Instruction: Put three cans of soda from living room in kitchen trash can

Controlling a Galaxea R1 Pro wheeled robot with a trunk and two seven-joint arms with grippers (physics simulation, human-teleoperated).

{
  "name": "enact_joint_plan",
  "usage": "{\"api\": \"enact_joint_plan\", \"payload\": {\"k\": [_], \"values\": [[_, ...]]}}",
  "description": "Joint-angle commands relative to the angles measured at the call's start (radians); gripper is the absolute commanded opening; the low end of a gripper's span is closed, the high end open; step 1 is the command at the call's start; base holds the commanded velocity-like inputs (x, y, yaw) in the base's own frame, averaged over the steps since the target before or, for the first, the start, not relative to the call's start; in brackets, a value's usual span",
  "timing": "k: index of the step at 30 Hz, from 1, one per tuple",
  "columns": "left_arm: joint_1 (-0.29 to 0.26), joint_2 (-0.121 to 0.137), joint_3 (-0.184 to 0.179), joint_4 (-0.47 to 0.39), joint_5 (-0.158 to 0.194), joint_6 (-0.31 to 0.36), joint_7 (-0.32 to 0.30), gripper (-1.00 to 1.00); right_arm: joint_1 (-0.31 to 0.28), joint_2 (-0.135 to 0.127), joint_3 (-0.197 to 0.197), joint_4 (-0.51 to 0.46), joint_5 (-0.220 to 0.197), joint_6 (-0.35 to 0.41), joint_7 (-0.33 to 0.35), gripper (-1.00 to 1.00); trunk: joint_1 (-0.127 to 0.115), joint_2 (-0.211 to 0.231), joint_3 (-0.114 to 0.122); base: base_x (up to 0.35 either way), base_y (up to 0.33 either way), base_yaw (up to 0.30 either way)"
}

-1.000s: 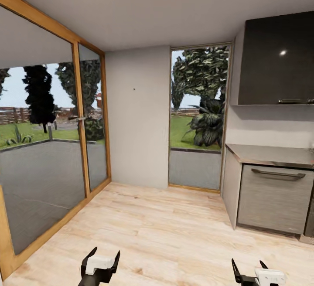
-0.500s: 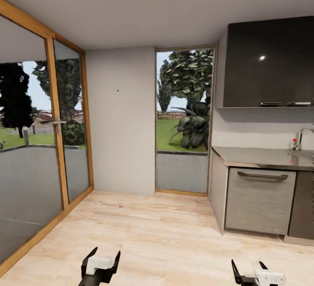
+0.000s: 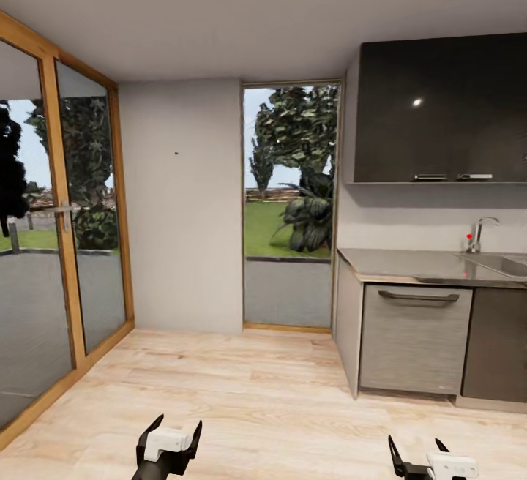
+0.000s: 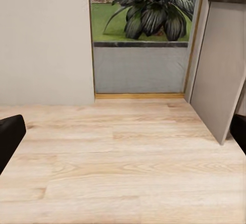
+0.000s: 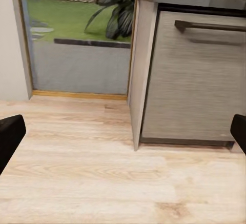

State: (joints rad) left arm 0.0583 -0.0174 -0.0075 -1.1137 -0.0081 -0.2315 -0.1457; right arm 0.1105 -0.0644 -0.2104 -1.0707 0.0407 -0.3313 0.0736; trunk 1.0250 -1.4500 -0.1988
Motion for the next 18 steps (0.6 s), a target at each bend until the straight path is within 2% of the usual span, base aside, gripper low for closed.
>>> {"api": "enact_joint_plan", "payload": {"k": [1, 9, 18], "values": [[0.0, 0.0, 0.0, 0.0, 0.0, 0.0, 0.0, 1.0, 0.0, 0.0, 0.0, 0.0, 0.0, 0.0, 0.0, 1.0, 0.0, 0.0, 0.0, 0.026, -0.028, -0.016], [0.0, 0.0, 0.0, 0.0, -0.001, 0.0, 0.0, 1.0, 0.0, 0.0, 0.003, 0.005, 0.002, 0.0, -0.001, 1.0, 0.0, 0.0, 0.0, 0.006, -0.007, 0.038], [0.0, -0.001, 0.0, 0.0, -0.001, 0.0, 0.0, 1.0, 0.0, 0.001, 0.004, 0.009, 0.002, 0.001, -0.002, 1.0, 0.0, 0.0, 0.0, 0.0, -0.001, 0.214]]}}
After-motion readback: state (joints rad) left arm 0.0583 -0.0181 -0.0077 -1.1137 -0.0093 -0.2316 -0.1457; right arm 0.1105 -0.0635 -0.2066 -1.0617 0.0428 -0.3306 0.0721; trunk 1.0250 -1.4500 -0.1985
